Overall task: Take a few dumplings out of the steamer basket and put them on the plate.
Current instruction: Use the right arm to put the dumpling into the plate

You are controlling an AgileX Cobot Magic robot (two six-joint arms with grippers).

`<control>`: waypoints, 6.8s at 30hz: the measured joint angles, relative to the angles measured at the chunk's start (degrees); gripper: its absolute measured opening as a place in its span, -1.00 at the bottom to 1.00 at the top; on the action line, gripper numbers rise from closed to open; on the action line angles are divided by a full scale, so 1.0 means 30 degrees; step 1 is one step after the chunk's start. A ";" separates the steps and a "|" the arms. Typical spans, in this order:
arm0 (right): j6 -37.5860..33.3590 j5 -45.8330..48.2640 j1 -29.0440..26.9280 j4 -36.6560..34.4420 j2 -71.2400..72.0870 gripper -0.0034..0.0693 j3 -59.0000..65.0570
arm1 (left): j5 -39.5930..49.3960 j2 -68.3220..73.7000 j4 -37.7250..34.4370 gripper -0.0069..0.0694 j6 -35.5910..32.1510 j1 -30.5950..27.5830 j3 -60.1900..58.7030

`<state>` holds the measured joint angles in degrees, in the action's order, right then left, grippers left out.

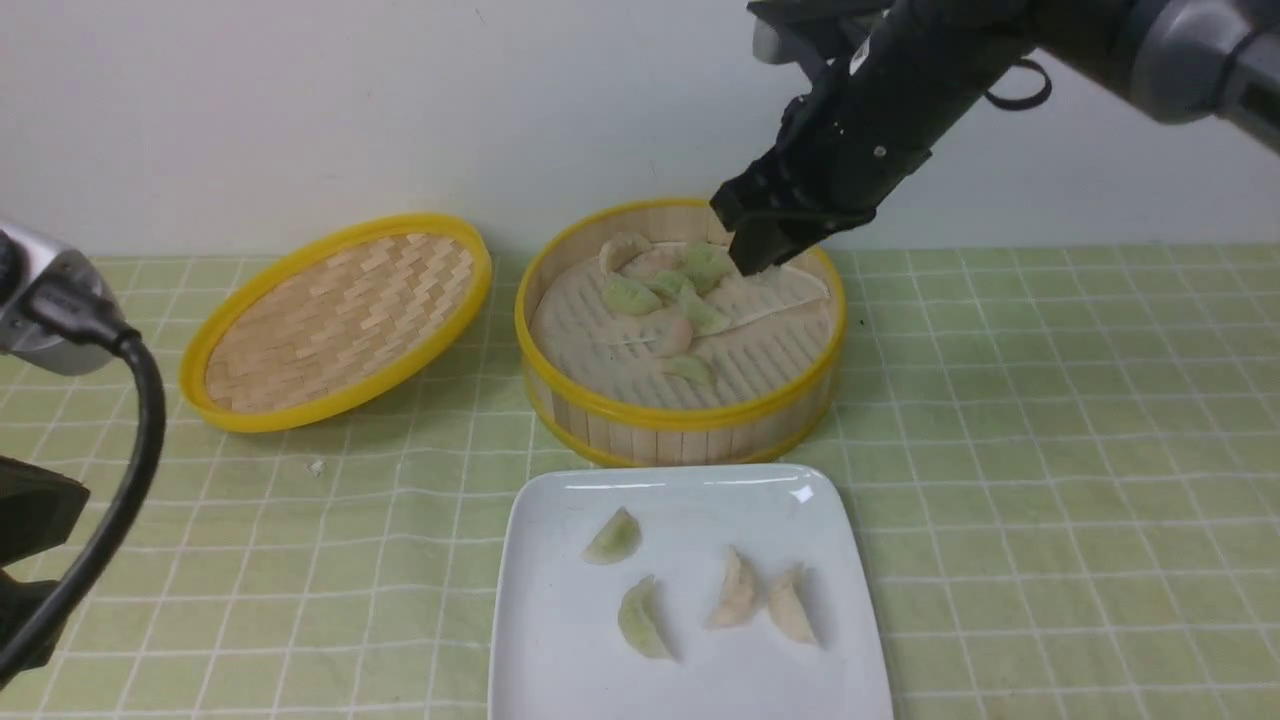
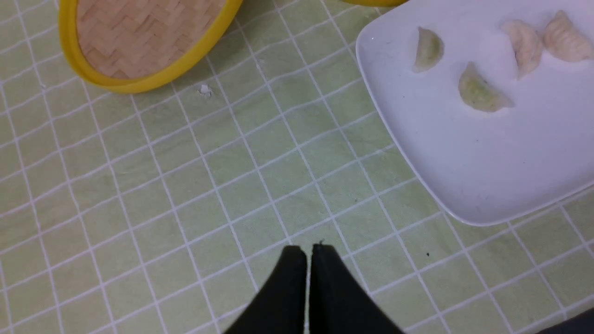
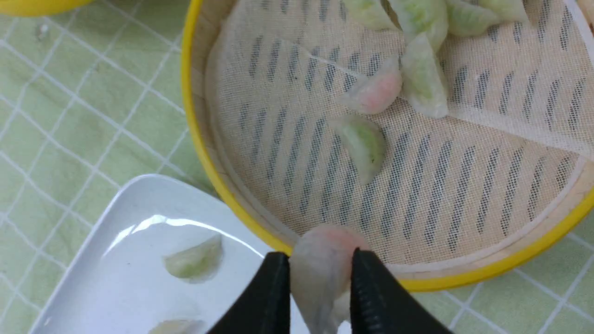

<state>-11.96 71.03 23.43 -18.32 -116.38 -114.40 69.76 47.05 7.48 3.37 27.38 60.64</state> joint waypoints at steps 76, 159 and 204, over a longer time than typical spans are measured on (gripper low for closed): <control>0.7493 -1.8773 0.3133 0.7834 3.9119 -0.95 2.8033 | -0.6462 0.0000 -0.0586 -0.83 -0.0017 0.0000 0.0000; 0.7534 -1.9069 0.3133 0.8039 3.9164 -0.95 2.8100 | -1.5992 -1.5881 -0.1889 -0.83 -0.0298 -0.7776 -2.0754; 0.5017 -1.6298 -0.7317 0.6108 3.9164 -0.95 3.8337 | -1.5971 -1.5881 -0.1889 -0.83 -0.0306 -0.7776 -2.0754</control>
<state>3.09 22.13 1.48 0.00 1.11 0.61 21.85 -0.59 1.81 2.45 4.06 -1.62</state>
